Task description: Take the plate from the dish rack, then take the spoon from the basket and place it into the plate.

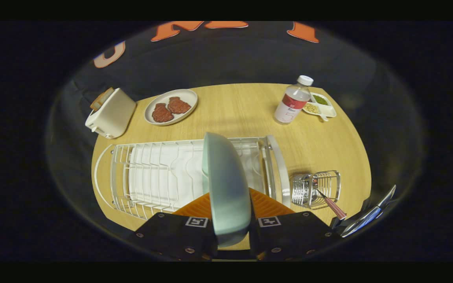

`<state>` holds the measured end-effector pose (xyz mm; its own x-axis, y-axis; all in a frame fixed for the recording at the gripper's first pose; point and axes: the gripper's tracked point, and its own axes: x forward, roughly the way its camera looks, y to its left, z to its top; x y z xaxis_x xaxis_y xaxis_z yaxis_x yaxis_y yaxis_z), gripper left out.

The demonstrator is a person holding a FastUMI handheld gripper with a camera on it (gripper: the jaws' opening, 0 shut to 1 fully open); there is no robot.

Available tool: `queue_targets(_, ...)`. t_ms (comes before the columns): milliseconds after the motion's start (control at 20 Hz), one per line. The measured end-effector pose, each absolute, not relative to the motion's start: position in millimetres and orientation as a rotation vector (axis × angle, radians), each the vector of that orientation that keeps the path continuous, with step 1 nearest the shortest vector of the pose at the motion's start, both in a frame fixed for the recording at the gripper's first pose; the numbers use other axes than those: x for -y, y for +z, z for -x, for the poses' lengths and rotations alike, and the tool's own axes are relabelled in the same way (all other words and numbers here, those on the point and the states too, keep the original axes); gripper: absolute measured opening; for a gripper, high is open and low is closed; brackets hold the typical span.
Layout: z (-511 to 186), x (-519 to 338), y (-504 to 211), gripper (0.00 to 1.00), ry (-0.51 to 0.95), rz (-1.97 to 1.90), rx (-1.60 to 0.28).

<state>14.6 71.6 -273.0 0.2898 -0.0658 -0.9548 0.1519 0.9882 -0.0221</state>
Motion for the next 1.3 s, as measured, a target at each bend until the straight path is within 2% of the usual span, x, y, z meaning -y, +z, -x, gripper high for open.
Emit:
queue_targets(250,-15,-58,-259,0.28,-0.225,-0.018,-1.201)
queue_targets(650,-17,-56,-220,0.28,-0.266,0.022,-1.106)
queue_targets(900,11,-48,-198,0.28,-0.244,-0.034,-1.080)
queue_targets(1300,90,-29,-199,0.28,-0.188,-0.193,-1.164)
